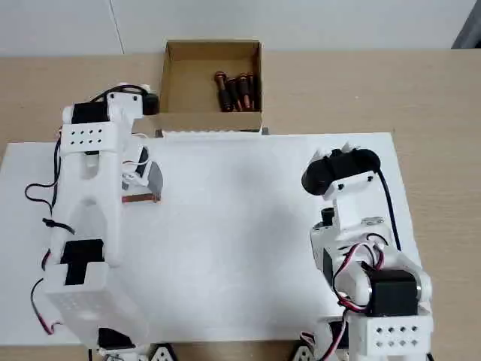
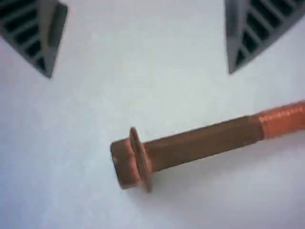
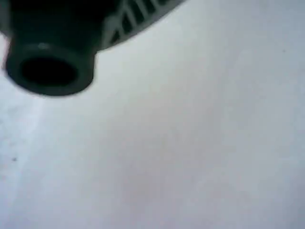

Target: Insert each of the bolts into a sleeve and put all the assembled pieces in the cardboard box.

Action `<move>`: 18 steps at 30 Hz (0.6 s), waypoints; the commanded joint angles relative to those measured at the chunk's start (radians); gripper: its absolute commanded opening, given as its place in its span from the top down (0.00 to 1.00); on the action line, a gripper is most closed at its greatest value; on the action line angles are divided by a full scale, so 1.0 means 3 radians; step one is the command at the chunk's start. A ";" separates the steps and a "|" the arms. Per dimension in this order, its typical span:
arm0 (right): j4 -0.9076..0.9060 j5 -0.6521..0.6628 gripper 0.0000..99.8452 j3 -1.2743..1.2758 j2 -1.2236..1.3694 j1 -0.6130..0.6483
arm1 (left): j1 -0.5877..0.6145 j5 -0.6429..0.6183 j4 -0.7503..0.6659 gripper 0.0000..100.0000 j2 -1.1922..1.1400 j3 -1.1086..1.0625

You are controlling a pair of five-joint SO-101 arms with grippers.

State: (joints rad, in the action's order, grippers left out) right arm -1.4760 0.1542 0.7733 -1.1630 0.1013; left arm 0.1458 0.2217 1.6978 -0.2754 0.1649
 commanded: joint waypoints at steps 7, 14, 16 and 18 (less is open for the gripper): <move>-0.0003 0.0041 1.00 -0.0015 -0.0003 -0.0279 | 0.0015 0.2179 -0.0164 0.78 0.0026 0.0136; 0.0013 0.0143 1.00 -0.0031 -0.0003 -0.0330 | 0.0015 0.2670 -0.0486 0.78 0.0020 0.0130; 0.0013 0.0148 1.00 -0.0031 -0.0003 -0.0330 | 0.0015 0.2793 -0.0593 0.78 -0.0010 0.0090; 0.0013 0.0148 1.00 -0.0031 -0.0003 -0.0330 | 0.0015 0.2936 -0.0660 0.78 -0.0113 0.0069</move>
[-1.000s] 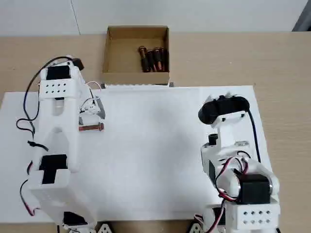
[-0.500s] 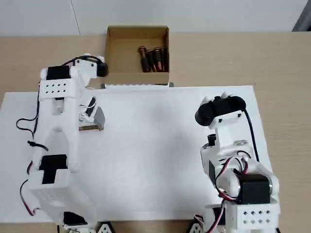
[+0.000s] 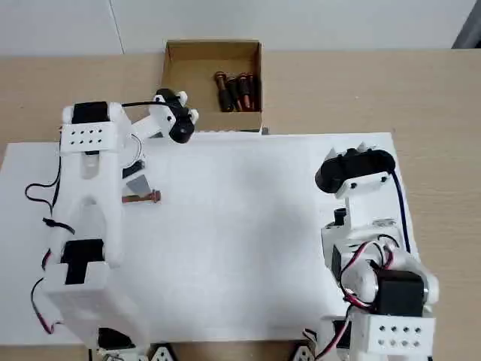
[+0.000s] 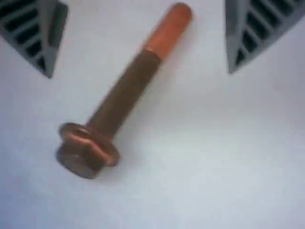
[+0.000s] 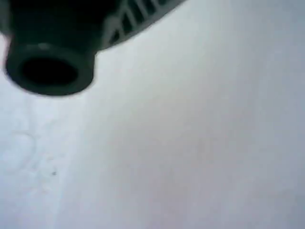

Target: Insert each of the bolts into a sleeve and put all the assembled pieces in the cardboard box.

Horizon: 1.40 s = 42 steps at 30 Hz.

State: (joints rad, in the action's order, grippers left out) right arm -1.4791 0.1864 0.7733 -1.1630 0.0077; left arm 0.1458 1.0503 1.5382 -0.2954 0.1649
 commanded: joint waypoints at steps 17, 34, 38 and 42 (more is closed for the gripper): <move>0.0008 0.0046 1.00 -0.0031 0.0003 -0.0018 | -0.0010 0.0286 -0.0297 0.78 -0.0430 -0.0003; 0.0008 0.0046 1.00 -0.0031 -0.0003 -0.0018 | -0.0020 0.0281 -0.0588 0.95 -0.0430 -0.0279; 0.0003 0.0046 1.00 -0.0087 -0.0008 -0.0018 | -0.0020 0.0266 -0.0583 1.00 -0.0419 -0.0289; -0.0043 0.0046 1.00 -0.0307 -0.0003 -0.0013 | -0.0046 0.0266 -0.0317 1.00 -0.0378 -0.0187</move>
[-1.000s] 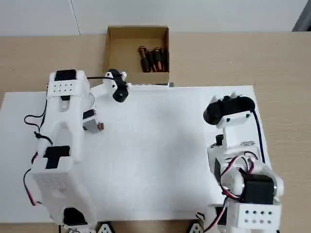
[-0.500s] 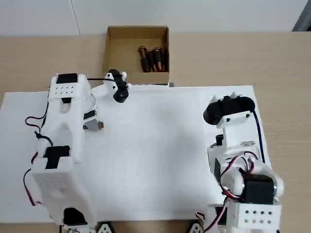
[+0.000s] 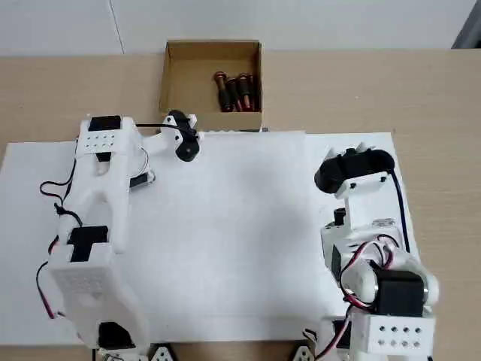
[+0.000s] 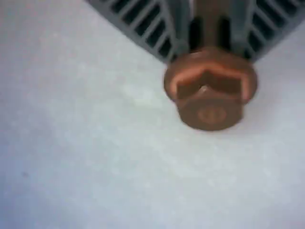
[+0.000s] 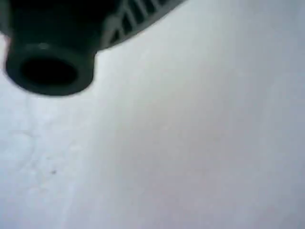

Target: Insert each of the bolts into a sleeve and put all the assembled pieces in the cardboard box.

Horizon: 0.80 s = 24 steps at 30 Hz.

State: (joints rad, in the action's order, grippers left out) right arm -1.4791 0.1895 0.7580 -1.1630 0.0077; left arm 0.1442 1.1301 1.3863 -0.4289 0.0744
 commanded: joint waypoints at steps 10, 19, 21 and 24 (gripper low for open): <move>-0.0545 0.0031 1.00 -0.0639 -0.0033 -0.0013 | -0.0266 -0.0394 0.1217 0.99 0.0066 0.1409; -0.0483 0.0026 1.00 -0.0777 -0.0033 -0.0023 | -0.0394 -0.1504 0.1217 0.99 0.0066 0.2504; -0.0355 0.0015 1.00 -0.0793 -0.0038 -0.0023 | -0.0399 -0.1662 0.1217 0.99 0.0066 0.2759; -0.0182 0.0005 1.00 -0.0783 -0.0136 -0.0023 | -0.0440 -0.2025 0.1217 0.99 0.0066 0.3209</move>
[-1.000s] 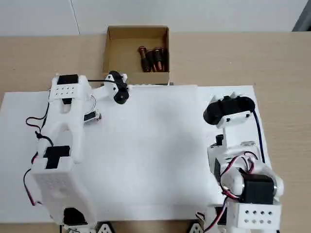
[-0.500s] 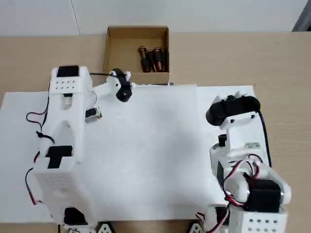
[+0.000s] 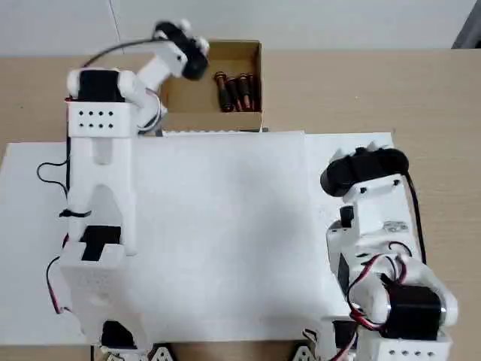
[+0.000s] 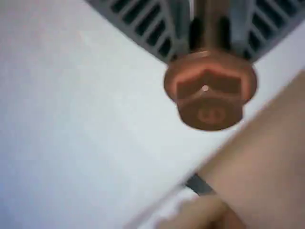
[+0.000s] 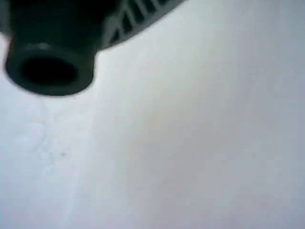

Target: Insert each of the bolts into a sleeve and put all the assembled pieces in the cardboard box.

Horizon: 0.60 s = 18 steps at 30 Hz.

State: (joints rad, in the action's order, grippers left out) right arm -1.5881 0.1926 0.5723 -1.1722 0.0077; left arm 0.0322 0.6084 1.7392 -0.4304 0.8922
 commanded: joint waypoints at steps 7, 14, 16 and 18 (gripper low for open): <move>0.0381 -0.0005 1.00 0.0138 -0.0816 -0.0023 | -0.0205 -0.1115 0.0051 0.99 0.0072 0.1557; 0.0432 0.0015 1.00 0.0711 -0.1562 -0.0018 | -0.0281 -0.1442 0.0051 0.99 0.0072 0.2273; 0.0432 0.0015 1.00 0.0813 -0.1660 -0.0018 | -0.0322 -0.1453 0.0051 0.99 0.0072 0.2417; 0.0437 0.0005 1.00 0.0864 -0.1716 -0.0008 | -0.0338 -0.1453 0.0051 0.99 0.0072 0.2534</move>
State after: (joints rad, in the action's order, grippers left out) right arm -1.4853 0.1926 0.8239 -1.6632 0.0077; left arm -0.0568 0.1818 1.7407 -0.4289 1.5812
